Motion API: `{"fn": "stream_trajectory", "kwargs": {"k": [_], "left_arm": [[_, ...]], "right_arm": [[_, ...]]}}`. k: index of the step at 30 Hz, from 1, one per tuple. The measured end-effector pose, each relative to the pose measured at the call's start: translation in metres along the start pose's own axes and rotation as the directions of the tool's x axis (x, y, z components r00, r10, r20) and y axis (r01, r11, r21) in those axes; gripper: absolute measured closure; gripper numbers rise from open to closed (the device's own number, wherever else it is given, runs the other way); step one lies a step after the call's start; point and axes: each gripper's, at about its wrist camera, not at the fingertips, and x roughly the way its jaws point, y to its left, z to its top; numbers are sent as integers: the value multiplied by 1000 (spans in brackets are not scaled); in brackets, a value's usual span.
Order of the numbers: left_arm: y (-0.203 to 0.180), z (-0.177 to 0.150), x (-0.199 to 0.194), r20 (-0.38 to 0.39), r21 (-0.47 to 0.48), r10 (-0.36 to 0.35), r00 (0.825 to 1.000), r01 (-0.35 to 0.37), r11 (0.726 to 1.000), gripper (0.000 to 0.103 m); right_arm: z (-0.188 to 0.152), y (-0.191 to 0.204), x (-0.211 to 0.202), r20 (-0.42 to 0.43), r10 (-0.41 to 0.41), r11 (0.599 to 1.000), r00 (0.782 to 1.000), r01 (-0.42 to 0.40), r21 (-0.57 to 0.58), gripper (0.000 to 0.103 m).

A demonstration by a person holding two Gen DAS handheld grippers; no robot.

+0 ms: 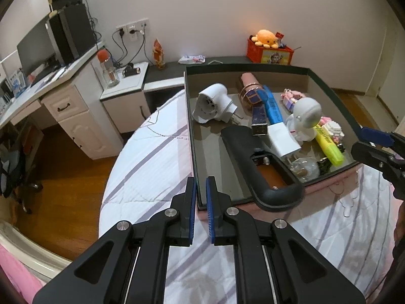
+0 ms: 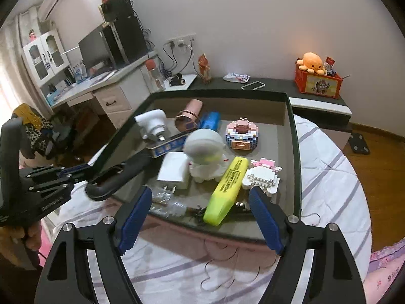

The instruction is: Organize rigid objects

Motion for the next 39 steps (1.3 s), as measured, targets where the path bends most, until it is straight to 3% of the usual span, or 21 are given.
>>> {"fn": "stream_trajectory", "kwargs": {"k": [1,3,7,9,11,16,19,21,23,39], "left_arm": [[-2,-1,-5,8,-1,0,1000,0,1000,89],[-5,-2,-14,26,-3,-3,1000,3,1000,70],[-18,-7,-42,97,14,0,995,-2,1000,42],[-23,-10,-54,134,8,3,991,-4,1000,20],[-27,-14,-64,165,4,11,986,-12,1000,10],[-42,-25,-82,195,18,12,981,-16,1000,4],[-52,-34,-97,227,28,25,974,-32,999,2],[-56,-41,-109,248,27,-6,969,0,1000,1],[-60,-48,-123,272,27,-45,961,39,999,1],[-75,-102,-215,424,44,-43,905,27,999,0]], "right_arm": [[-1,2,-4,9,-7,1000,1000,7,-8,21],[-3,7,-13,30,-2,1000,1000,2,-27,18],[-9,20,-28,56,-19,997,998,23,-75,0],[-14,24,-37,77,-26,995,997,33,-93,0],[-17,25,-45,82,-24,995,996,32,-90,0],[-31,27,-68,126,-86,992,988,97,-85,0],[-37,21,-84,154,-89,994,984,98,-52,0],[-44,22,-95,168,-82,995,982,92,-50,0],[-50,25,-104,176,-84,995,981,93,-45,0],[-98,70,-188,306,-95,989,947,125,-82,0]]}}
